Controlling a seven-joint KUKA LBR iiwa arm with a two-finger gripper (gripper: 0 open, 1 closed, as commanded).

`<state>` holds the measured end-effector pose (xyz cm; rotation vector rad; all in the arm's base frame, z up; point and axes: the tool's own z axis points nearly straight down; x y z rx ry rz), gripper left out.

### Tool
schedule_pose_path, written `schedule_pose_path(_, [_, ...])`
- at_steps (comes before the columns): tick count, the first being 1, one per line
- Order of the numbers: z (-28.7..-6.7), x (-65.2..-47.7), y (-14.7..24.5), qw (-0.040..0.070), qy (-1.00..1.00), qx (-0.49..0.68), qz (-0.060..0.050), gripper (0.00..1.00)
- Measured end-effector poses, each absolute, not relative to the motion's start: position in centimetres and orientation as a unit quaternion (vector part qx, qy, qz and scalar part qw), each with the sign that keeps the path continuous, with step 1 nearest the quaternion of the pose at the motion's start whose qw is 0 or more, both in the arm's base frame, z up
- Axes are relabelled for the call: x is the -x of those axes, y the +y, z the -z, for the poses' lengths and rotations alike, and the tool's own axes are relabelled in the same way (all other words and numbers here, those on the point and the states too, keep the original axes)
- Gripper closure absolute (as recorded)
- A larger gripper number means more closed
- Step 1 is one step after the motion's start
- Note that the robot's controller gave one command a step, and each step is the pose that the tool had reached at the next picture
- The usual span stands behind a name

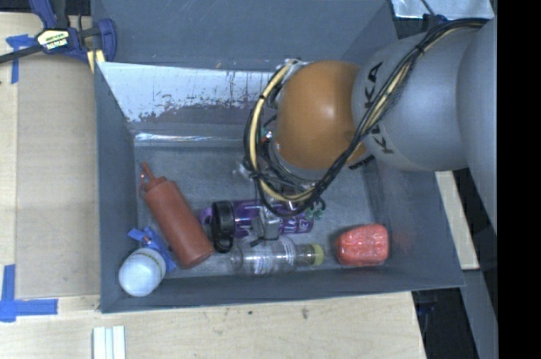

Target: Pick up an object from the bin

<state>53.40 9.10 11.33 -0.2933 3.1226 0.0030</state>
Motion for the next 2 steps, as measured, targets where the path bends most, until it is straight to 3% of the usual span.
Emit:
schedule_pose_path(1, [-7.99, -55.65, 9.68, 0.001, 0.992, 0.129, 0.0, 1.0])
schedule_pose_path(2, [-7.99, -55.66, 9.67, 0.001, 0.992, 0.128, 0.0, 1.0])
